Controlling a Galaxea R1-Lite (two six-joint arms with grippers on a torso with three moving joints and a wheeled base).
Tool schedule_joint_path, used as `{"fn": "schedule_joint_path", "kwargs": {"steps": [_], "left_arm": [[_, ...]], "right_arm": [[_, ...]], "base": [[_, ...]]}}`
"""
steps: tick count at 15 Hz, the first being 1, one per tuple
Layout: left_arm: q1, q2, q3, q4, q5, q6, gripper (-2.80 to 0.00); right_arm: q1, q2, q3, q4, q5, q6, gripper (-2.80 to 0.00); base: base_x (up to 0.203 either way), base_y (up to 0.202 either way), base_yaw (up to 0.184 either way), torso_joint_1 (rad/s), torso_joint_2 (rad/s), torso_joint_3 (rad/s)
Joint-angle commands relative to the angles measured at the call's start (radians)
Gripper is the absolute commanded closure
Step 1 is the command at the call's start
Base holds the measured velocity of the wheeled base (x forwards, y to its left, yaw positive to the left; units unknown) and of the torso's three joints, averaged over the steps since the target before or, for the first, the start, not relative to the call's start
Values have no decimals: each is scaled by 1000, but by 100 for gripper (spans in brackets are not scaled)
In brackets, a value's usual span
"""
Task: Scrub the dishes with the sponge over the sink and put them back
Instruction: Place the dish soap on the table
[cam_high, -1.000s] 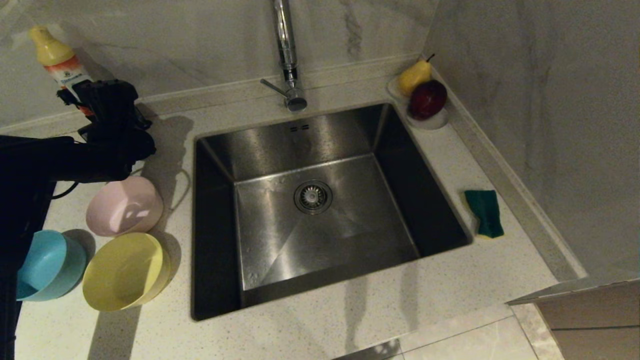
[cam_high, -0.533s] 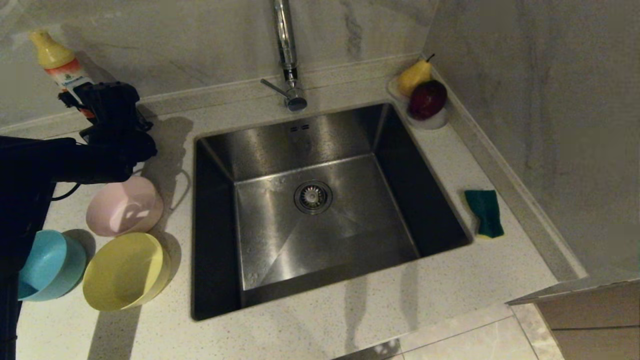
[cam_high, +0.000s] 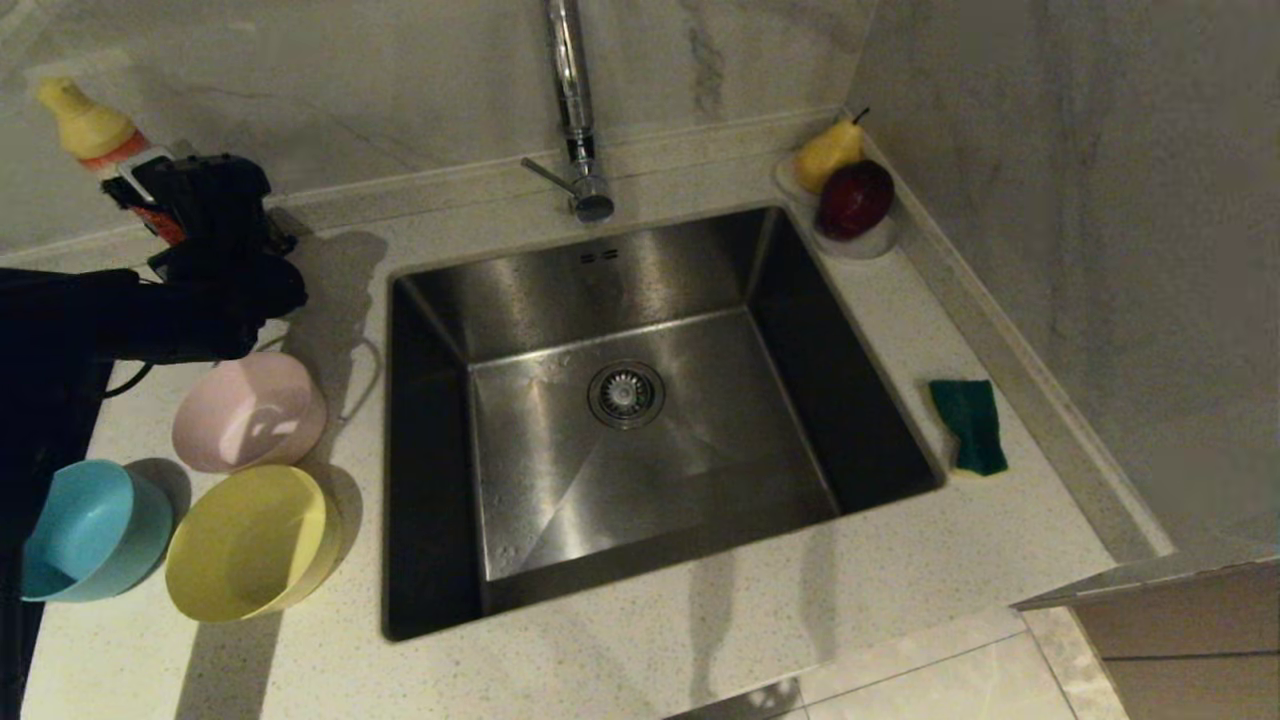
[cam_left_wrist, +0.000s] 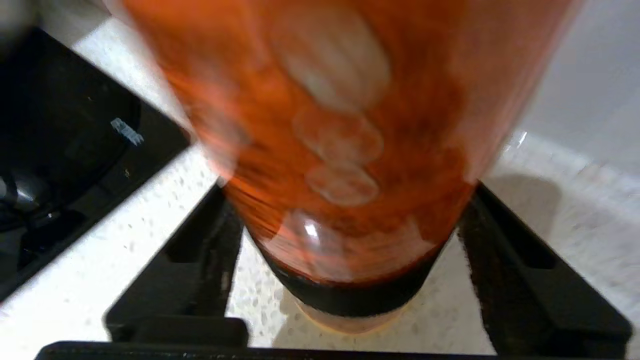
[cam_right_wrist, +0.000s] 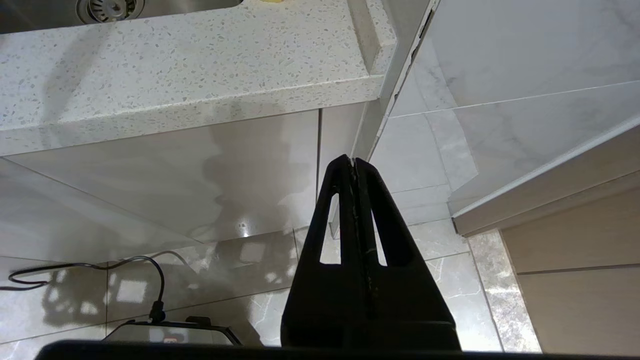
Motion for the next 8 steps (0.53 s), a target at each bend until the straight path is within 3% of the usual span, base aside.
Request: {"fn": "schedule_joint_path", "kwargs": {"steps": [1,5,8], "left_arm": [[0,-51,1,-2,4,0,-280],[-3,-201,24,9,-6,16,-280],[-8,-349,80,12,-44,67,-280]], "right_arm": [[0,-1,0,0,0,0,0],[0,-1,0,0,0,0,0],[0,-1,0,0,0,0,0]], "base": [[0,0,0,0,0,0],[0,0,0,0,0,0],[0,0,0,0,0,0]]}}
